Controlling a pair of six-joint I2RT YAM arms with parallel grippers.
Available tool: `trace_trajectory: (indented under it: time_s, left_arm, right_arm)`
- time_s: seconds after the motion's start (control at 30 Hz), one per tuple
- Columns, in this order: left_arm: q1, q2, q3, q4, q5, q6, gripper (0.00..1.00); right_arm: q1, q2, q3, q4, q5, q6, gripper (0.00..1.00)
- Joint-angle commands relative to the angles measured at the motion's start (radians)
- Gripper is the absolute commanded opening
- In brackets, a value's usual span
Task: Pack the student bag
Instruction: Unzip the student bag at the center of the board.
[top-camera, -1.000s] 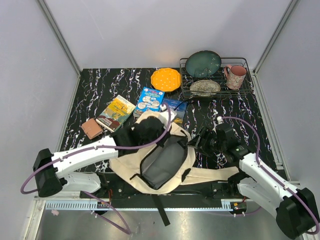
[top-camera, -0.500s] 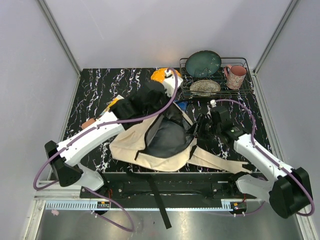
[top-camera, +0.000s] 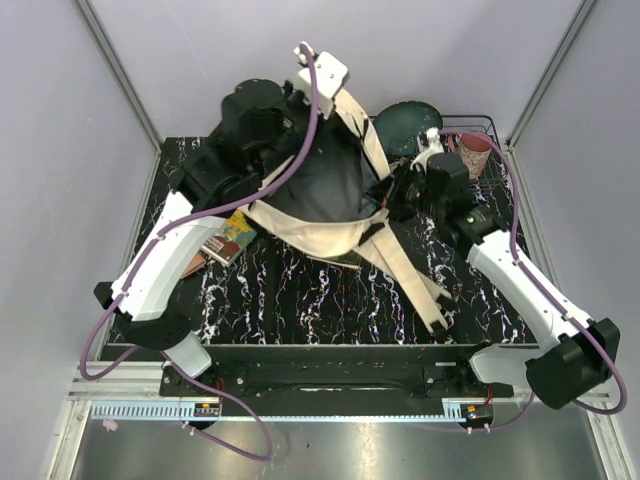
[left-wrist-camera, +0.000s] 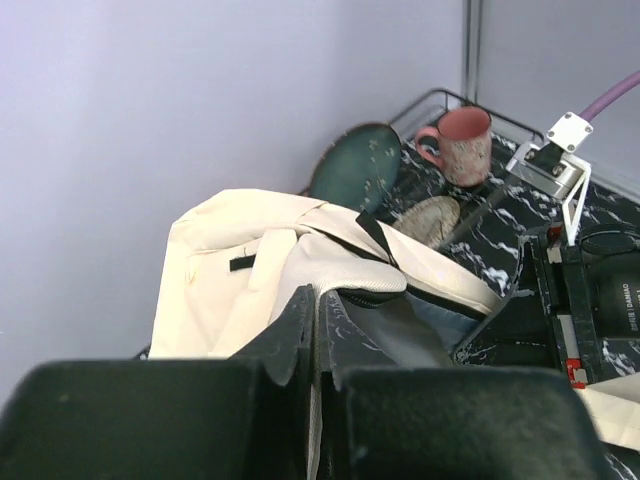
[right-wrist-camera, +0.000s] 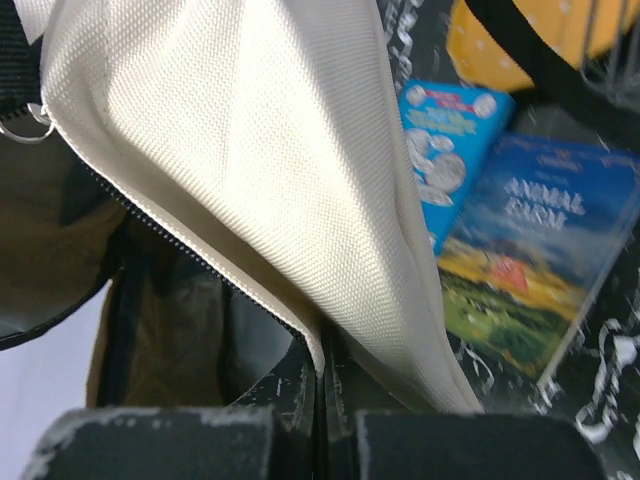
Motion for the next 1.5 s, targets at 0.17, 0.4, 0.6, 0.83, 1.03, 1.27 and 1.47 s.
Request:
trace_trajectory:
  time_s: [0.17, 0.4, 0.6, 0.83, 1.03, 1.27, 1.47]
  left_arm:
    - [0.07, -0.162, -0.037, 0.257, -0.093, 0.074, 0.0]
    - [0.194, -0.247, -0.211, 0.274, -0.124, 0.031, 0.0]
    - [0.283, -0.268, -0.34, 0.283, -0.112, -0.009, 0.0]
    - [0.36, -0.199, -0.217, 0.242, -0.037, -0.029, 0.0]
    - [0.361, -0.278, -0.329, 0.164, 0.086, -0.069, 0.0]
    - [0.349, -0.317, -0.487, 0.228, 0.397, -0.159, 0.0]
    - [0.34, -0.252, -0.536, 0.185, 0.257, -0.152, 0.0]
  right_arm:
    - [0.001, 0.185, 0.089, 0.043, 0.01, -0.004, 0.0]
    - [-0.049, 0.355, -0.122, 0.215, 0.057, 0.015, 0.0]
    - [-0.054, 0.429, -0.136, 0.383, -0.122, 0.094, 0.0]
    - [0.061, 0.466, -0.041, 0.482, -0.349, 0.144, 0.25]
    - [0.057, 0.226, -0.157, 0.366, -0.274, 0.039, 0.68]
    - [-0.017, 0.104, -0.163, 0.185, -0.145, -0.016, 0.77]
    - [-0.025, 0.098, -0.183, 0.148, -0.096, 0.01, 0.78]
